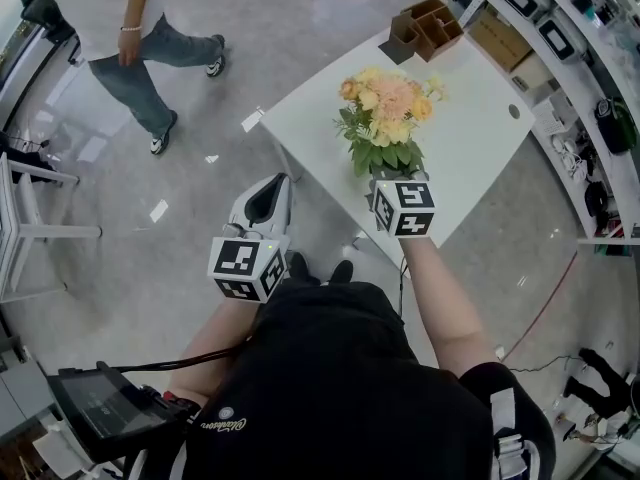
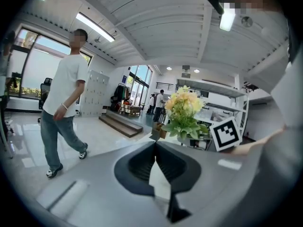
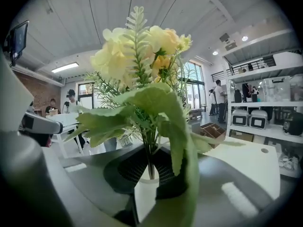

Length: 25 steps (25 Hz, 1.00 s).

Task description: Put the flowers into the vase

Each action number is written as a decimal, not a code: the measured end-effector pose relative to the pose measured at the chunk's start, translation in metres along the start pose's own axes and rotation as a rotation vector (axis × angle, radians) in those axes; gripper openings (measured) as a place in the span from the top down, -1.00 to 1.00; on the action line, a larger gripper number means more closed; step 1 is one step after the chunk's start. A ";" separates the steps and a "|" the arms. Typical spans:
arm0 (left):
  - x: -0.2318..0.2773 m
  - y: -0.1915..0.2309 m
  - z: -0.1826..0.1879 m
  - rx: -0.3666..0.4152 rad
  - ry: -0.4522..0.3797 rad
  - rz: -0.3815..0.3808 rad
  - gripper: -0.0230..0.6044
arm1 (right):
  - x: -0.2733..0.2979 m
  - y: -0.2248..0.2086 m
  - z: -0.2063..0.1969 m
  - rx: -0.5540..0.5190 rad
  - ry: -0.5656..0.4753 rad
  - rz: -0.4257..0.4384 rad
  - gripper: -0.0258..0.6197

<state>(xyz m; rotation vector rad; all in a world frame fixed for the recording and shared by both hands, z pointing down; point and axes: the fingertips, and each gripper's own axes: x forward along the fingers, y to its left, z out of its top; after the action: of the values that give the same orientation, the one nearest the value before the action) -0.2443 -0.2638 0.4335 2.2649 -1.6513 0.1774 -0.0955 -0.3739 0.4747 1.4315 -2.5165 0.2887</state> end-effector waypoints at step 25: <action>-0.001 0.002 -0.001 0.005 -0.006 -0.006 0.91 | 0.006 0.002 -0.016 -0.081 0.090 -0.019 0.71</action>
<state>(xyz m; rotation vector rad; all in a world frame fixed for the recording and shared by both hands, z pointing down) -0.2464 -0.2627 0.4343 2.2760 -1.6484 0.1731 -0.0987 -0.3735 0.4922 1.3787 -2.4134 0.2396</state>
